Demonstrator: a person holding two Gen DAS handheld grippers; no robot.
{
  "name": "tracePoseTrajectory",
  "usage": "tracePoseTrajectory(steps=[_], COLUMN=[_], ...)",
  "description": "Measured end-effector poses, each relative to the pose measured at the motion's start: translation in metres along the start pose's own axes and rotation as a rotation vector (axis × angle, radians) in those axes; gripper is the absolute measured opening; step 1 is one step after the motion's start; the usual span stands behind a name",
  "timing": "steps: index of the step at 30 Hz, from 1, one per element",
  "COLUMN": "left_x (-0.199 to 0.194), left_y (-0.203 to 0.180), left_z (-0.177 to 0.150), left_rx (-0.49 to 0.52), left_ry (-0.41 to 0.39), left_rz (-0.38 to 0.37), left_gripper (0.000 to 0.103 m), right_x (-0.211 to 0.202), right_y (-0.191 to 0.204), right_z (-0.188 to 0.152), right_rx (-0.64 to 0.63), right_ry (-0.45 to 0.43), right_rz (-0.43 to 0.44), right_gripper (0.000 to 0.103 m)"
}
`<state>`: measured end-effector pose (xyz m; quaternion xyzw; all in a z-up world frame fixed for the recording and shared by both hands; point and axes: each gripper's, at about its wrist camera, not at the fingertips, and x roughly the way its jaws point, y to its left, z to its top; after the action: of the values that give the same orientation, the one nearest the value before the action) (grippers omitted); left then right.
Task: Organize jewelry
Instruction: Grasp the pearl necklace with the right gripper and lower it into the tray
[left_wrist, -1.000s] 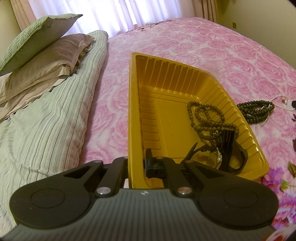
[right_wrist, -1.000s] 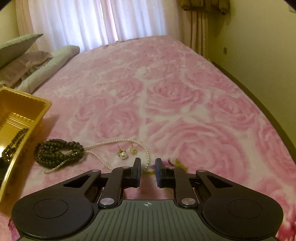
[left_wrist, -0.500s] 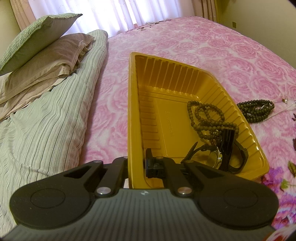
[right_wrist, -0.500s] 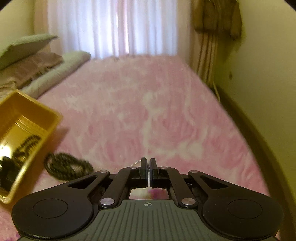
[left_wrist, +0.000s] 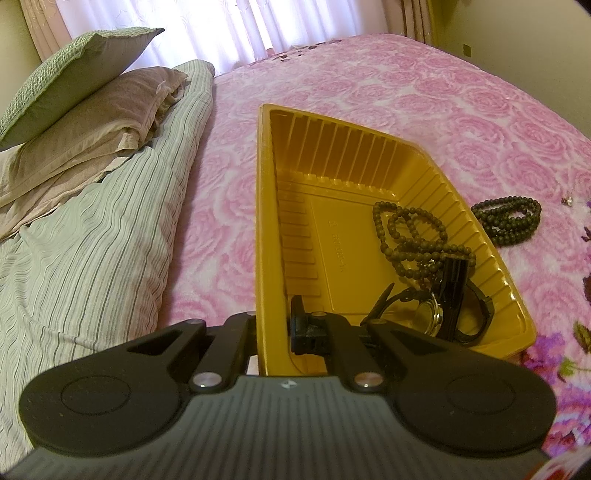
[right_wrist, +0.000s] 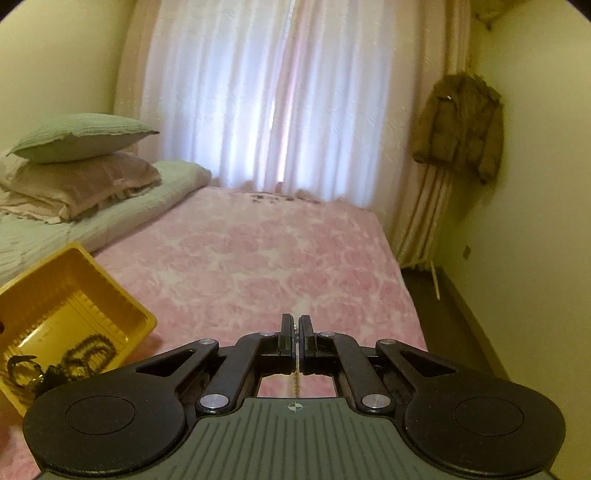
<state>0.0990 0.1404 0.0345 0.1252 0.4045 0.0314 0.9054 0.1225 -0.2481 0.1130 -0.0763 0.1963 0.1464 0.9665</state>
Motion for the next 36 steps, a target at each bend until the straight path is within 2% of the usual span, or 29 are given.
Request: tracePoseTrajectory(steps=[7, 12, 23, 29, 36], left_x=[0.0, 0.0, 0.0, 0.001, 0.0], left_y=[-0.001, -0.001, -0.001, -0.003, -0.002], left_z=[0.0, 0.0, 0.0, -0.001, 0.0], left_rx=[0.001, 0.002, 0.001, -0.004, -0.006], left_ry=[-0.001, -0.001, -0.001, -0.001, -0.005], left_rz=[0.0, -0.001, -0.001, -0.004, -0.008], left_gripper=[0.003, 0.003, 0.003, 0.003, 0.003], right_x=[-0.006, -0.008, 0.012, 0.038, 0.067], right_y=[0.012, 0.029, 0.11, 0.15, 0.191], right_z=[0.015, 0.031, 0.075, 0.082, 0.076], right_rx=[-0.063, -0.093, -0.249, -0.324, -0.474], right_ry=[-0.014, -0.031, -0.071, -0.045, -0.038], right_rz=[0.058, 0.152, 0.386, 0.456, 0.499], right_gripper=[0.002, 0.002, 0.002, 0.002, 0.002])
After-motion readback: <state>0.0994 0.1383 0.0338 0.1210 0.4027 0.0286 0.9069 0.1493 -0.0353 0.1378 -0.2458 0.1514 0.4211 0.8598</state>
